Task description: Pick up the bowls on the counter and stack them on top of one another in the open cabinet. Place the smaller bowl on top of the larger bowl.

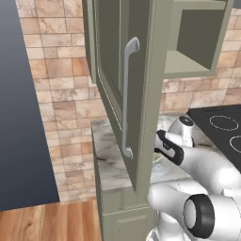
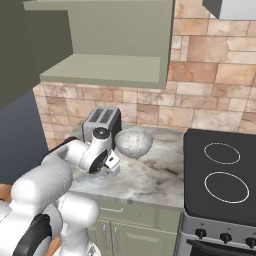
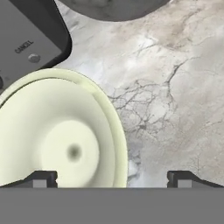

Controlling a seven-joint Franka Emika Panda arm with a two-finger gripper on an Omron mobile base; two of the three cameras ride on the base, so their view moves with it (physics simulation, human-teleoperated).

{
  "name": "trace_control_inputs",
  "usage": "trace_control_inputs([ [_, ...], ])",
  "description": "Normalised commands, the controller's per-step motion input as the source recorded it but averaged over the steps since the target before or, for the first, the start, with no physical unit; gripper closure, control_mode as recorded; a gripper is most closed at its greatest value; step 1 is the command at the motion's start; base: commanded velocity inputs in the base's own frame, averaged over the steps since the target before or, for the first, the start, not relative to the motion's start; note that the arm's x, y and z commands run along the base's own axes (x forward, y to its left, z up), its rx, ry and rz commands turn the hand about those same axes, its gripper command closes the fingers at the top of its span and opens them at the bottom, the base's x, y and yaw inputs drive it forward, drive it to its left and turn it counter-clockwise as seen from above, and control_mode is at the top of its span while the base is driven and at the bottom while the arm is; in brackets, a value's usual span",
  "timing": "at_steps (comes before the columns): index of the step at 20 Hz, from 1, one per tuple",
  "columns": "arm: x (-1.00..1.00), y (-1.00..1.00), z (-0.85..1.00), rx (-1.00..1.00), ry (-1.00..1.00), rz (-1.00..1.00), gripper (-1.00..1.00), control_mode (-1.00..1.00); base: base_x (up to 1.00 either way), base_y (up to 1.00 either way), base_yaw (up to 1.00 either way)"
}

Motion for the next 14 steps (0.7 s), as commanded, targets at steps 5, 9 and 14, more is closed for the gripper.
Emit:
trace_control_inputs([
  [5, 0.05, 0.03, -0.37, 0.00, 0.00, 0.04, -1.00, -1.00, 0.00, 0.00, 0.00],
  [9, 0.06, 0.03, -0.33, 0.00, 0.00, 0.03, -1.00, -1.00, 0.00, 0.00, 0.00],
  [14, 0.06, 0.09, -0.22, 0.00, -0.01, 0.02, 1.00, -1.00, 0.00, 0.00, 0.00],
])
